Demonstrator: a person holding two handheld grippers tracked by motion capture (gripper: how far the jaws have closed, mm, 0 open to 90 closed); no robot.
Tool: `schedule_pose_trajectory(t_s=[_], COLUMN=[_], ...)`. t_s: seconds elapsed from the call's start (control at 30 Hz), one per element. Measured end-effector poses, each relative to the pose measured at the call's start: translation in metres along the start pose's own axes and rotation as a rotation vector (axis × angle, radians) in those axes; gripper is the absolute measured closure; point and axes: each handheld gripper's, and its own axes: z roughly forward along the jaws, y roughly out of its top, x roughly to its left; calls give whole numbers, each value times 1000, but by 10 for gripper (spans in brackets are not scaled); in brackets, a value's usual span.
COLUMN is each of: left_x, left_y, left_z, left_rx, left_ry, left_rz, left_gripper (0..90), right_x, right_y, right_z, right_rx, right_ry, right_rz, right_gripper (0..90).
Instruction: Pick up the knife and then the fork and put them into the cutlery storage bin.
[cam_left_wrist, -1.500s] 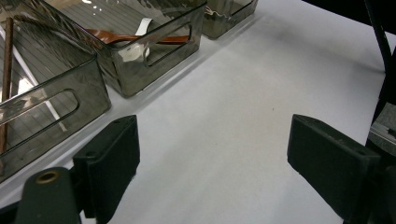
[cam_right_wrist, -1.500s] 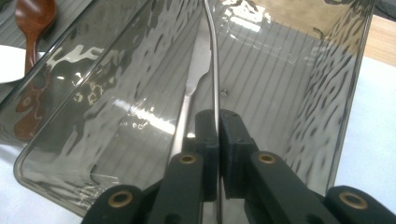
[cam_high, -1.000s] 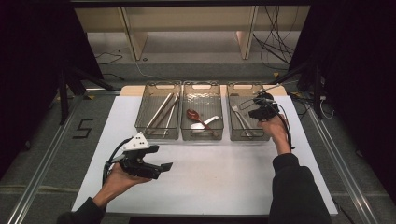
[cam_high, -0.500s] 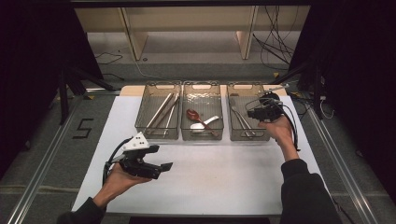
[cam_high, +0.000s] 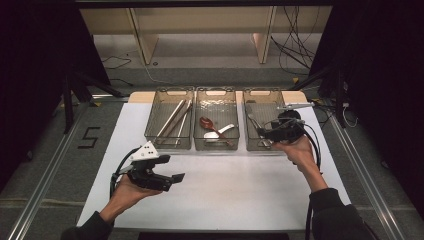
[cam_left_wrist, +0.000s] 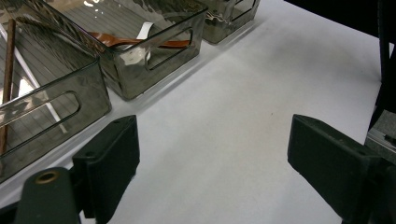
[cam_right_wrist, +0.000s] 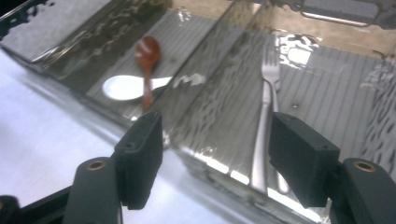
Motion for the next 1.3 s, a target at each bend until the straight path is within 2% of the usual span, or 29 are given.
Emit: schedule_pose_trajectory(t_s=[0.3,0.5,0.77,1.1,1.2,1.3], left_x=[1,1,1,1,2,2], left_y=[0,0,0,-1,-1,-1], left_z=[1,1,1,0,-1,-2], left_rx=[-2,-4,-7,-12,-17,-18], left_ry=[-2,-5,-7,-14,-20,-20], left_rz=[-8,-11,-16,-16,-20,-21], left_gripper=[163,163,163,162,162,162], right_x=[21,29,37,58,63,66], right_y=[-14,-26,-43,-57,-61,-66], right_z=[-22,-31,-40,-50,-53,-57], right_rx=[-71,-84,-111,-140,-153,-162], right_ry=[50,70,94,138,164,166], right_rz=[-16,-38,-38,-64,-52,-64], right_gripper=[314,295,285,260,261,261])
